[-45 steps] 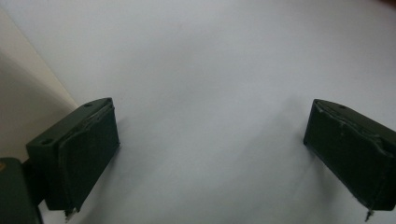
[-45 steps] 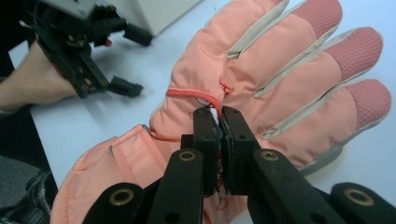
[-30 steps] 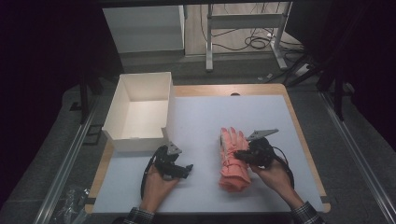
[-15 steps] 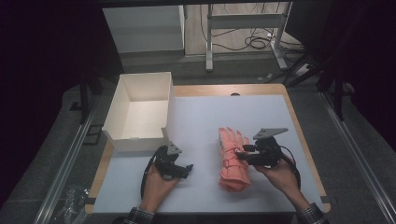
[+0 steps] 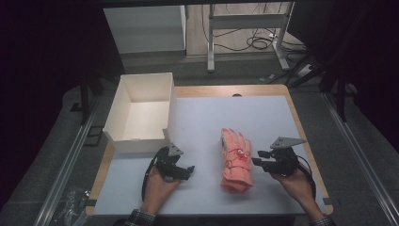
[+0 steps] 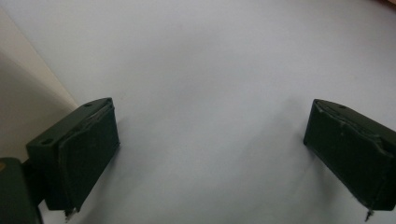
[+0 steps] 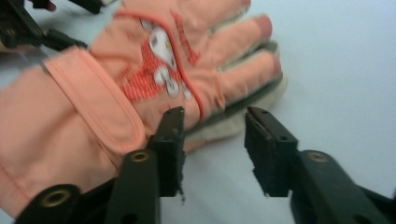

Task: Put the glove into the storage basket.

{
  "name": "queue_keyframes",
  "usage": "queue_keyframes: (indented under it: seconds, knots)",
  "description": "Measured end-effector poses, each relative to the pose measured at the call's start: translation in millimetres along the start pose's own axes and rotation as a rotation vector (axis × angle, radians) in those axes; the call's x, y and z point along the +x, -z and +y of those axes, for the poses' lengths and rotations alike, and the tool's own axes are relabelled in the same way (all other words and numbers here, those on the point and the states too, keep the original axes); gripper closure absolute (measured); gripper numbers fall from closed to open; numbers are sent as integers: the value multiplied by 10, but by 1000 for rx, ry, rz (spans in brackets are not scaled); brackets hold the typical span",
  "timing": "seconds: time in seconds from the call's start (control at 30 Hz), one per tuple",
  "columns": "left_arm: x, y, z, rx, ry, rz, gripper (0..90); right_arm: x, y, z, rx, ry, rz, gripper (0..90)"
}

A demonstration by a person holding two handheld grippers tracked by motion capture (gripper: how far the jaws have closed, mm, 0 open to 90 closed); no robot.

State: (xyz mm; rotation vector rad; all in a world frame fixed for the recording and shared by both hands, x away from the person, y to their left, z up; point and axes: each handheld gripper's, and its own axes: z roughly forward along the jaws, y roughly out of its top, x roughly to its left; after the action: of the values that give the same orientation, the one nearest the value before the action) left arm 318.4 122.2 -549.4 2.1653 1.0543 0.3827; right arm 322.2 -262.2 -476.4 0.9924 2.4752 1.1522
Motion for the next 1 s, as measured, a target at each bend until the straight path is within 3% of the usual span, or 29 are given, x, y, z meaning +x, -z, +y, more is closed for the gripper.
queue_keyframes:
  seconds: [0.23, 0.37, 0.77, 1.0]
  knots:
    - [0, 0, 0, 0, 0, 0, 33, 18, -69, -257, 18, -19, 14, 771]
    - [0, 0, 0, 0, 0, 0, 33, 75, -142, -372, 58, -6, 33, 810]
    - [0, 0, 0, 0, 0, 0, 33, 174, -282, -424, 62, 0, 92, 813]
    - [1, 0, 0, 0, 0, 0, 33, 208, -349, -384, 57, 7, 94, 807]
